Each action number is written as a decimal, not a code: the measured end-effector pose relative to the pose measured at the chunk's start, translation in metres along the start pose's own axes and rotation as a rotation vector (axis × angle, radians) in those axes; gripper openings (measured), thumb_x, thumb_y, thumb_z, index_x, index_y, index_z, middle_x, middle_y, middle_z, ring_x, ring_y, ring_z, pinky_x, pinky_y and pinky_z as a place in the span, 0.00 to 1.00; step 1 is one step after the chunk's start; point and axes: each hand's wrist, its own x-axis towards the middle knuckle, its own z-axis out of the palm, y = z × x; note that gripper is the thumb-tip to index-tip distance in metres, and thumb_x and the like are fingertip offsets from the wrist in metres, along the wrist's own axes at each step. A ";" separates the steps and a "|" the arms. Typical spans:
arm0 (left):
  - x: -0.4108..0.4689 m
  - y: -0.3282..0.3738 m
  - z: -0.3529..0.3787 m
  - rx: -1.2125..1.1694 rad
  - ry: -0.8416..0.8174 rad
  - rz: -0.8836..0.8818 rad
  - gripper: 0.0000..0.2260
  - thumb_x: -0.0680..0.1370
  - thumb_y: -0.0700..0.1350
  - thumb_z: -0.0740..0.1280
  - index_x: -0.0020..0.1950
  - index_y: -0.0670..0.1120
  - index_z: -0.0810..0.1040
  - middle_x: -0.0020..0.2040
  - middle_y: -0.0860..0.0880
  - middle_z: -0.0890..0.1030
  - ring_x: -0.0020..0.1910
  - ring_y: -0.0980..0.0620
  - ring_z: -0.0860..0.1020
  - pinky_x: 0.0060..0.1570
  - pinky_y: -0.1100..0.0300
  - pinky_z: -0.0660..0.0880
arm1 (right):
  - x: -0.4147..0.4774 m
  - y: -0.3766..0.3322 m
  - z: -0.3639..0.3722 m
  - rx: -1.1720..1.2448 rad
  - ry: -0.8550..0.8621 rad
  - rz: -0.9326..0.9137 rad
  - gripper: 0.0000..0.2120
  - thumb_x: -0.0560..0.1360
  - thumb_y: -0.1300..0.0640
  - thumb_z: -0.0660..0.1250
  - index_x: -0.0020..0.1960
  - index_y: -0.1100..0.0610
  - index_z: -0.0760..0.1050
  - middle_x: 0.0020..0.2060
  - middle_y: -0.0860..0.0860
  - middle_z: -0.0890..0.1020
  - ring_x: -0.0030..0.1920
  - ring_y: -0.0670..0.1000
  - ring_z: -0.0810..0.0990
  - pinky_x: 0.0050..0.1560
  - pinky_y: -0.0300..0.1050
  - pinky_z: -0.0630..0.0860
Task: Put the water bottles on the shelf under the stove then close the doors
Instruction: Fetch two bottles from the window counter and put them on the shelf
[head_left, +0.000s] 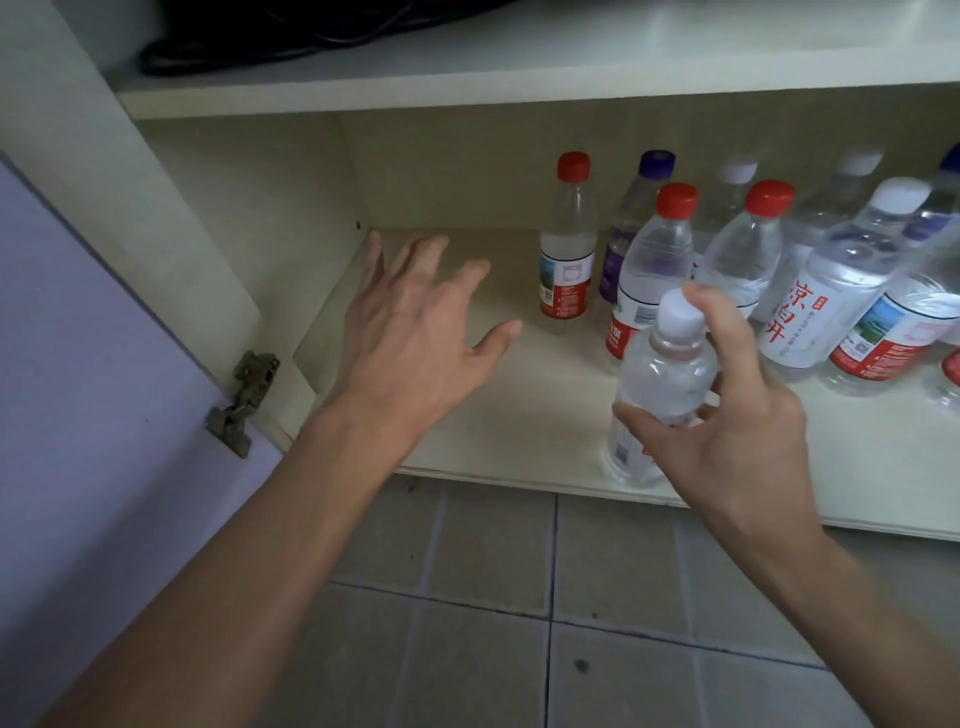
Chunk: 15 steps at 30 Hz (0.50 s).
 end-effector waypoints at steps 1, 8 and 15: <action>-0.004 -0.003 -0.003 0.009 -0.001 -0.007 0.31 0.81 0.67 0.69 0.78 0.51 0.79 0.77 0.37 0.76 0.78 0.38 0.72 0.85 0.35 0.56 | 0.001 -0.001 0.003 0.004 0.000 0.003 0.51 0.66 0.57 0.87 0.80 0.39 0.62 0.68 0.52 0.82 0.60 0.60 0.83 0.58 0.62 0.83; -0.026 -0.020 -0.021 0.054 -0.033 -0.022 0.31 0.81 0.69 0.68 0.77 0.51 0.80 0.74 0.38 0.78 0.77 0.39 0.73 0.86 0.35 0.52 | 0.021 -0.011 0.027 0.014 -0.012 0.013 0.50 0.69 0.57 0.85 0.82 0.43 0.61 0.62 0.54 0.82 0.56 0.58 0.81 0.56 0.51 0.79; -0.034 -0.034 -0.031 0.089 0.001 -0.012 0.34 0.77 0.72 0.62 0.73 0.51 0.83 0.70 0.39 0.81 0.73 0.38 0.77 0.86 0.34 0.49 | 0.057 -0.013 0.063 0.014 -0.034 0.054 0.50 0.69 0.57 0.83 0.81 0.38 0.59 0.59 0.54 0.81 0.54 0.58 0.82 0.54 0.52 0.81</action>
